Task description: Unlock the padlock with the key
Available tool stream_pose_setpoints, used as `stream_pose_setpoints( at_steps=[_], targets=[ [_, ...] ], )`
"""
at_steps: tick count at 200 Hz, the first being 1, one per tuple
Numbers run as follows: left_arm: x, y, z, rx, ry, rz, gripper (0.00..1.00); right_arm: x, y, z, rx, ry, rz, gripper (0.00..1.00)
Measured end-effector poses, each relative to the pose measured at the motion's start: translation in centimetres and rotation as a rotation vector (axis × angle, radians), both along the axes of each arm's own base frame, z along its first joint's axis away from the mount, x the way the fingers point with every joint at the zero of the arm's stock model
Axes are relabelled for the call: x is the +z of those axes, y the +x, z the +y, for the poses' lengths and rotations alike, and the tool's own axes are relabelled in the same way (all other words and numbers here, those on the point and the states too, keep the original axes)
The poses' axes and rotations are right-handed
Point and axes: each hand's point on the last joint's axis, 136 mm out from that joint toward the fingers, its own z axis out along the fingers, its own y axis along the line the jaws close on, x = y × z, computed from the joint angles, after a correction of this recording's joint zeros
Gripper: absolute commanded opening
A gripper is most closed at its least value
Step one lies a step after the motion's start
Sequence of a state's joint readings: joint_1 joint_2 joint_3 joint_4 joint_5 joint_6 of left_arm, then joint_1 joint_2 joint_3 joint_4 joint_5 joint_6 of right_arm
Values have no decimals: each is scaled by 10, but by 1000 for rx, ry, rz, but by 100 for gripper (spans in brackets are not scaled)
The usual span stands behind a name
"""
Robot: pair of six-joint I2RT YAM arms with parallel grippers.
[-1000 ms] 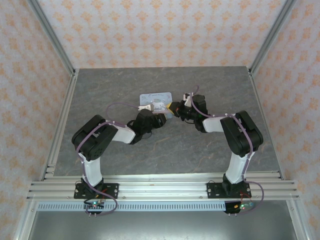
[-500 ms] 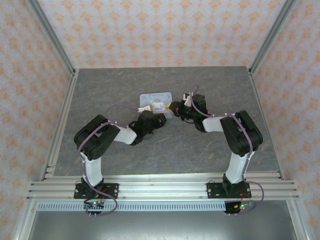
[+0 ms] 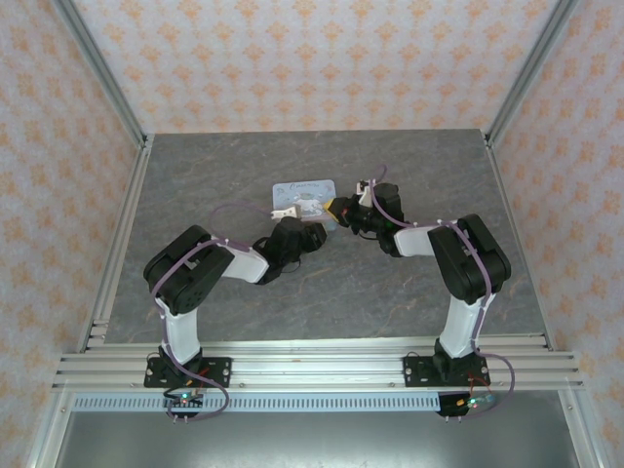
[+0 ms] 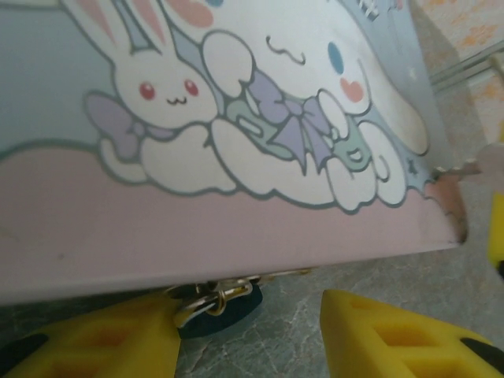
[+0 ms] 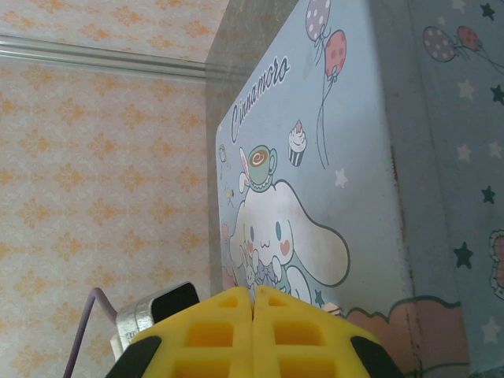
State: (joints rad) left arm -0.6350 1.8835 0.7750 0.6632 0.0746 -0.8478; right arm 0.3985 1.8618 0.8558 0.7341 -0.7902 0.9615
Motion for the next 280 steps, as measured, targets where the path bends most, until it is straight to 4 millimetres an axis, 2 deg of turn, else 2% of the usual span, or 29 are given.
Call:
stream_pose_setpoints(
  at_steps=[54,99,153,247,280],
  targets=[
    [8,0,-3,38,-131,-4,49,0,0,0,-1,0,0,0],
    [-2,3,-7,57,-189,6,48,-1,1,0,-2,0,-1,0],
    [2,4,-9,71,-259,-1,47,-1,1,0,-1,1,-2,0],
    [10,11,-11,126,-351,-40,35,-1,2,-1,-3,2,-6,0],
    [7,7,-11,154,-365,-26,35,-2,2,0,-3,2,-6,0]
  ],
)
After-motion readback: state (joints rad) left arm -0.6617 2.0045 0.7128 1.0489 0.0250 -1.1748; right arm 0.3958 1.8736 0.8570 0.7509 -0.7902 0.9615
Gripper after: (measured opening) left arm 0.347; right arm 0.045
